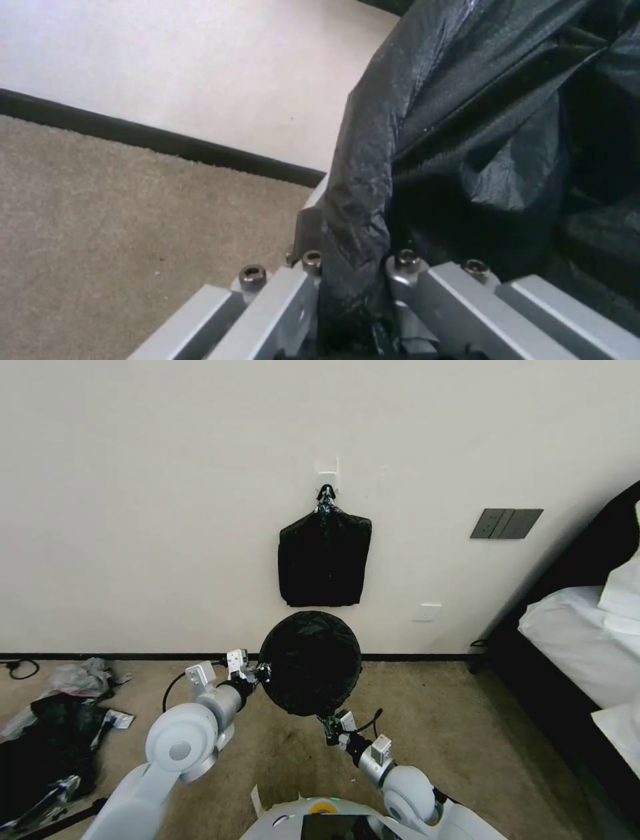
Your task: Place a trash bag onto the trash bin.
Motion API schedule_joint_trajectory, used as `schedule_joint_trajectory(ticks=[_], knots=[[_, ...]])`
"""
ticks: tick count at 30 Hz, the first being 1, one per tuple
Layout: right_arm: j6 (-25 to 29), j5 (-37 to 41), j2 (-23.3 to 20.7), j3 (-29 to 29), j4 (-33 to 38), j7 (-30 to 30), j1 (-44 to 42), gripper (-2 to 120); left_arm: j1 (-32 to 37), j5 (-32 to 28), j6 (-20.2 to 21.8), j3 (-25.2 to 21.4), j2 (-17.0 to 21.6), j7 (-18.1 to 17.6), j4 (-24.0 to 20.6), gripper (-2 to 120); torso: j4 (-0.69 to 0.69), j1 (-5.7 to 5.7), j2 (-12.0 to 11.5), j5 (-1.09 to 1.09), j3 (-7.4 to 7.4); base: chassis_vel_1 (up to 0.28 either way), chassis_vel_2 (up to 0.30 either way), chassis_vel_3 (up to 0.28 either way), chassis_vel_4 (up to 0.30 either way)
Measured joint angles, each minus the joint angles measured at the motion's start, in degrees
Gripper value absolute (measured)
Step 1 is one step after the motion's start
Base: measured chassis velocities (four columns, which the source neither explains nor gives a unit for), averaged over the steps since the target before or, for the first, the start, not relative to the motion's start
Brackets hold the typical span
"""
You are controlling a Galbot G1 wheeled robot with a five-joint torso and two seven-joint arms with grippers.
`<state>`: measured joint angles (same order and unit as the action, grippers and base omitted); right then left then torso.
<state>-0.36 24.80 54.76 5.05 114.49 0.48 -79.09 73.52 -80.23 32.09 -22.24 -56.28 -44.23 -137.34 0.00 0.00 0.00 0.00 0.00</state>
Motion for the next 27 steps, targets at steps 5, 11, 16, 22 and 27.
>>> schedule_joint_trajectory(ticks=[5, 11, 16, 22, 27], knots=[[0.6, -1.1, -0.6, -0.8, 1.3, -0.9, -1.9, 22, -1.2, 0.0, -0.2, 0.2, 0.0, 0.0, 1.4, 1, 0.00, 0.00, 0.0, 0.00, 0.00, 0.000, 0.000, 0.000, 0.000], [1.5, -2.4, -1.1, -1.5, 2.2, -1.6, -3.2, 41, -2.3, 0.0, -0.3, 0.7, 0.2, 0.0, 2.2, 1, 0.00, 0.00, 0.0, 0.00, 0.00, 0.000, 0.000, 0.000, 0.000], [2.4, -4.4, -2.1, -2.0, 3.7, -2.7, -5.5, 61, -3.5, -0.1, -0.4, 1.0, 0.2, 0.0, 3.4, 1, 0.00, 0.00, 0.0, 0.00, 0.00, 0.000, 0.000, 0.000, 0.000], [2.6, -4.7, -3.5, -4.4, 7.8, -2.7, -9.2, 85, -4.6, 0.4, -1.3, 1.3, 0.3, 0.2, 5.4, 1, 0.00, 0.00, 0.0, 0.01, 0.00, 0.000, 0.000, 0.000, 0.000], [2.0, -3.8, -5.2, -7.0, 12.3, -1.1, -12.8, 97, -4.4, 6.5, -2.6, 2.5, 0.1, 1.8, 7.1, 1, 0.00, 0.00, 0.0, 0.01, 0.00, 0.000, 0.000, 0.000, 0.000]])
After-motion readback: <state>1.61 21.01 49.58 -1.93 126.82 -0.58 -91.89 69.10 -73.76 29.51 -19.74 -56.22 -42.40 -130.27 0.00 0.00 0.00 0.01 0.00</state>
